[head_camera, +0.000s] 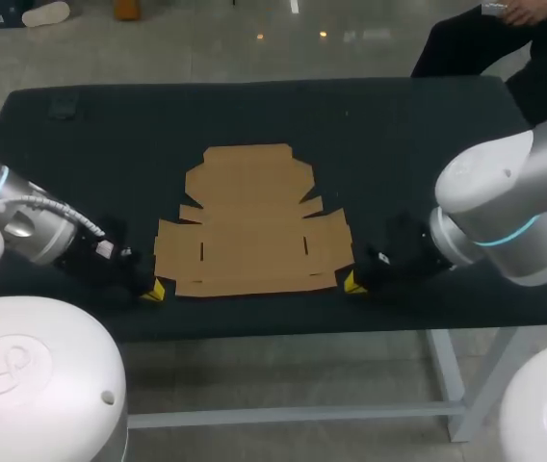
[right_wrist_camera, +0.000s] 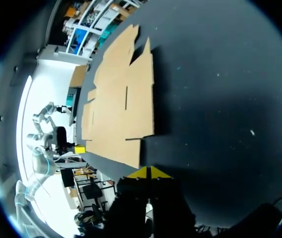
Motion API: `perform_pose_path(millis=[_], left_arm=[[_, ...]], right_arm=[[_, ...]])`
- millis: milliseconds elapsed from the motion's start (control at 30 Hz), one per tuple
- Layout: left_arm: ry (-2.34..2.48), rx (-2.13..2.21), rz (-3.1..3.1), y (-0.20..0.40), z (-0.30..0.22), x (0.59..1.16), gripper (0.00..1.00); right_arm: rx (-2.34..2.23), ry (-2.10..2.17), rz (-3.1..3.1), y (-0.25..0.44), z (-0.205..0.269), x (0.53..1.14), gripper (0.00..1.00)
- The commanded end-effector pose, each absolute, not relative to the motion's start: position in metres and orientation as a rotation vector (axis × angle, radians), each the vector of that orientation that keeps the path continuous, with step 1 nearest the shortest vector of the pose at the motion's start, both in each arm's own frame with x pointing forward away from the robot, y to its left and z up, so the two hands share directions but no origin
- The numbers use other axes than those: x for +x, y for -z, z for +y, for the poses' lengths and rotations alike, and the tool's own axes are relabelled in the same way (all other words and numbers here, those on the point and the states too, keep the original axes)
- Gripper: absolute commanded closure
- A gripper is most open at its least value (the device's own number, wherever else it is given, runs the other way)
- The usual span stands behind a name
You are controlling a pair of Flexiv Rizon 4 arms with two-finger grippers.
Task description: Assemble the packaging by folding the flat box into shape, placing the metal phone stand inside, and closing the box properly
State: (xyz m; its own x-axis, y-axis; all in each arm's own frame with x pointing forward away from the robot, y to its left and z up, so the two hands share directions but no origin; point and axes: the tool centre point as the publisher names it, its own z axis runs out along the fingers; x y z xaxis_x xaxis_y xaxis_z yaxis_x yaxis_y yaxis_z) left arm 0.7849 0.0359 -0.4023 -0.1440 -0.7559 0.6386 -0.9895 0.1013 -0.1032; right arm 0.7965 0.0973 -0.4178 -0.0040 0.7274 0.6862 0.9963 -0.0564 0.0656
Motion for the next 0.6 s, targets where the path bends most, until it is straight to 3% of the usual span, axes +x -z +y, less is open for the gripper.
perform_pose_path(millis=[33,600], left_arm=[[-0.727,1.691,-1.954,0.4050,0.0349,0.7873,1.00],[-0.718,1.657,-1.954,0.4077,0.0286,0.7916,1.00]], right_arm=[[-1.822,0.785,-1.780,0.4247,0.1042,0.8034,1.00],[-1.799,0.789,-1.776,0.4275,0.1105,0.8120,1.00]])
